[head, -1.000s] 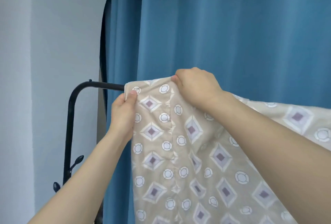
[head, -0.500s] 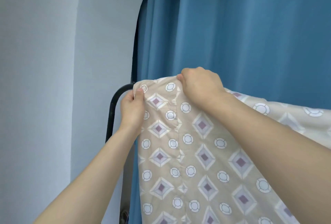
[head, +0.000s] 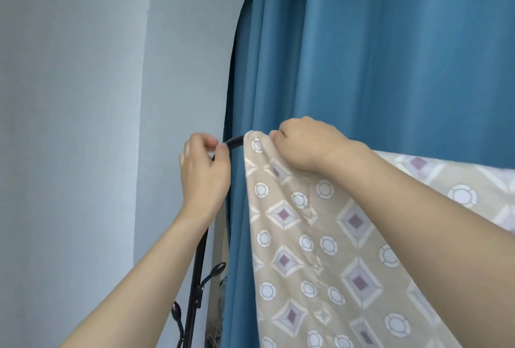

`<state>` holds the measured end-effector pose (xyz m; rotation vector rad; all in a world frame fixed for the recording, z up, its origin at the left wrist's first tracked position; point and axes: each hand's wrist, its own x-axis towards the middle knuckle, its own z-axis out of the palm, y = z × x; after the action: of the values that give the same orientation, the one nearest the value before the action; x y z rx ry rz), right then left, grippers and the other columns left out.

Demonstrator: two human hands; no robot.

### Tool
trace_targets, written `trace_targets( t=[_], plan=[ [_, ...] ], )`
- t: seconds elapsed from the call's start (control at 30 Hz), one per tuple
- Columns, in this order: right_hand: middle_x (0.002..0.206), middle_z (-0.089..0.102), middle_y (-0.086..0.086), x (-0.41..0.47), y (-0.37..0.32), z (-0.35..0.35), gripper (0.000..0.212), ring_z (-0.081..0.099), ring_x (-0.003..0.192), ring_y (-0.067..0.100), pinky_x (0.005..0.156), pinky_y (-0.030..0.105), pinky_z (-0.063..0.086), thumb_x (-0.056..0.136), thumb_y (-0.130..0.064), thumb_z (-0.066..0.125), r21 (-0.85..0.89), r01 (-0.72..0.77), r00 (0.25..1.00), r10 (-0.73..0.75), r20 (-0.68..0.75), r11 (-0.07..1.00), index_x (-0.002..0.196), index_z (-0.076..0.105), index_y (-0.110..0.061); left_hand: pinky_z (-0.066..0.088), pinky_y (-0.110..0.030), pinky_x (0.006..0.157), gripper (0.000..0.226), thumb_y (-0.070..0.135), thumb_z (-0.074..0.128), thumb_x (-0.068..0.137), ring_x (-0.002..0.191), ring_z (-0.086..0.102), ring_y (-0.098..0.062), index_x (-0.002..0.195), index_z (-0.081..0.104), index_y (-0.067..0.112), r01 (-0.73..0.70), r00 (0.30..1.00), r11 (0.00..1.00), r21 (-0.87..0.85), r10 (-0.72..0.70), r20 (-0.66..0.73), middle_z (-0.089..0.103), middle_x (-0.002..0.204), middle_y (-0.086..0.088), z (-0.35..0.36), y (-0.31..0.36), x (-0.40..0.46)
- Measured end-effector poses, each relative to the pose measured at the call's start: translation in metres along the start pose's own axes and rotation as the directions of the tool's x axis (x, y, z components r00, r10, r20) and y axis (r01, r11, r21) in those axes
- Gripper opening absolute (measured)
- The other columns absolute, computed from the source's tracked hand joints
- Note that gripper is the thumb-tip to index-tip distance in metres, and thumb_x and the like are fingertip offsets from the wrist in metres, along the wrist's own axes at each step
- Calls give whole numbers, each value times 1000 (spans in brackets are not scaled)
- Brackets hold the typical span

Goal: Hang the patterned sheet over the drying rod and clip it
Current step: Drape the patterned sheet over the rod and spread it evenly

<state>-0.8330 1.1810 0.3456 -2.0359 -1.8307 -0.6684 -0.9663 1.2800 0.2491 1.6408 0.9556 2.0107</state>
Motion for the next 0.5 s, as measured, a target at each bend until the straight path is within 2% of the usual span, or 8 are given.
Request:
trace_targets(
  t=[0.07,0.13,0.23,0.3,0.37,0.43,0.5],
  plan=[
    [91,54,1,1,-1,3,39,52,86,26,69,34,36,102,-40,25,-17,0,1000,1,21,1000,81,50,-17,39,-34,94,19,31,47,94,109,46,-17,108,57,24,-214,975,976,51,210,73,55,110,11,3,7,12],
    [84,52,-2,2,0,4,39,53,83,25,65,34,36,101,-42,27,-20,1,1000,-1,20,1000,79,49,-19,41,-36,96,20,33,45,96,108,50,-14,106,61,27,-297,919,955,-7,288,268,59,108,13,10,15,25],
    [84,52,-2,1,4,3,39,52,85,25,68,34,36,100,-44,27,-14,-14,1000,15,28,1000,84,52,-19,49,-46,89,25,37,43,101,95,60,-20,95,64,26,-279,805,956,-91,284,521,66,92,4,17,17,34],
    [90,54,0,-1,7,3,42,50,86,26,70,35,35,101,-45,24,-28,-46,999,46,12,999,89,54,-18,49,-47,85,29,36,43,102,89,63,-25,94,66,21,-251,786,961,-119,274,555,68,90,-4,17,17,37],
    [89,51,2,-5,9,5,45,48,84,28,71,35,33,102,-47,20,-66,-69,997,67,-31,995,88,52,-17,51,-42,83,28,29,46,102,85,65,-22,94,68,14,-198,787,967,-158,253,562,70,91,-9,18,20,42],
    [83,49,3,-8,10,9,48,47,79,29,69,35,32,102,-45,17,-106,-72,992,60,-111,992,80,49,-17,50,-37,78,27,26,49,101,78,63,-18,92,69,11,-180,764,971,-158,239,599,70,88,-13,19,24,49],
    [71,46,2,-10,7,15,50,47,74,29,64,34,30,102,-43,16,-145,-78,978,48,-201,986,72,46,-17,45,-35,72,29,32,51,98,73,56,-20,89,68,10,-188,742,971,-148,239,626,64,80,-18,21,26,56]
  ],
)
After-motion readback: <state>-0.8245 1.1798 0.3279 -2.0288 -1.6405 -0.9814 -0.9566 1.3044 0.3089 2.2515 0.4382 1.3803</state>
